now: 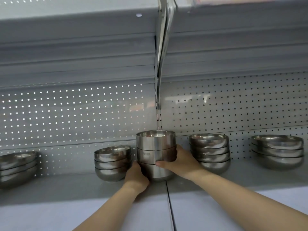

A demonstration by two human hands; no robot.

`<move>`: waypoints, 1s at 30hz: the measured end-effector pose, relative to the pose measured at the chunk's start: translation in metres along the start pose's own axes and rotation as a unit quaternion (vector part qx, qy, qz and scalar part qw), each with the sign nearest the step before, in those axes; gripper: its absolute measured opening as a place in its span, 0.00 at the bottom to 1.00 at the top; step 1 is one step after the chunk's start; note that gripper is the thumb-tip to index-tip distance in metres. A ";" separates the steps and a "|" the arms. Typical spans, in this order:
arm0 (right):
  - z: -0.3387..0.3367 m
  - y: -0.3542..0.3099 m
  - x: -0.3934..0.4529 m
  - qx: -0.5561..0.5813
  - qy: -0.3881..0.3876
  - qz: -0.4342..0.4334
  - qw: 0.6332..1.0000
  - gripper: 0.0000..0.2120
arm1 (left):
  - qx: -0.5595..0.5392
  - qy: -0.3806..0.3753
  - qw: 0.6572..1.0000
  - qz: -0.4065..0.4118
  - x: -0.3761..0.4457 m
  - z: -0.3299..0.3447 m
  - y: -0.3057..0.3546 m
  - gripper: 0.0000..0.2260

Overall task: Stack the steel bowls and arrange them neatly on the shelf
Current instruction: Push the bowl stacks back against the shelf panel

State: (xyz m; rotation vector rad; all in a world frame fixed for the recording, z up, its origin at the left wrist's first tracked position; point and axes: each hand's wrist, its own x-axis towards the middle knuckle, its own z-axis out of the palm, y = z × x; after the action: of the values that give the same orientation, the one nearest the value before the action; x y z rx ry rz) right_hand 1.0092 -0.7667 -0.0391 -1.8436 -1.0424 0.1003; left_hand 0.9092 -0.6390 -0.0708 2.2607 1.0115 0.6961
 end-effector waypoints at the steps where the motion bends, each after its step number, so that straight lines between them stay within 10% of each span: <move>1: -0.002 0.000 0.000 0.003 -0.003 0.004 1.000 0.36 | -0.001 0.001 1.000 0.000 0.000 -0.001 0.000 0.24; 9: -0.003 -0.013 -0.006 -0.036 0.009 0.030 0.999 0.48 | 0.012 -0.028 0.999 -0.028 -0.009 -0.006 0.010 0.35; 15: -0.014 -0.043 -0.037 -0.033 0.046 0.044 0.997 0.36 | 0.027 -0.010 1.000 -0.006 -0.038 -0.026 0.028 0.18; 30: -0.076 -0.054 -0.130 0.039 0.094 0.001 0.995 0.25 | -0.067 -0.016 0.995 0.067 -0.127 -0.032 0.069 0.18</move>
State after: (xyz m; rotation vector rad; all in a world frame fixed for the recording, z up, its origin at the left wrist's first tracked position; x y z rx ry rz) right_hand 0.9316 -0.9015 -0.0044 -1.7469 -0.8921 -0.0307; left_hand 0.8488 -0.7683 -0.0311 2.2294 0.7781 0.7579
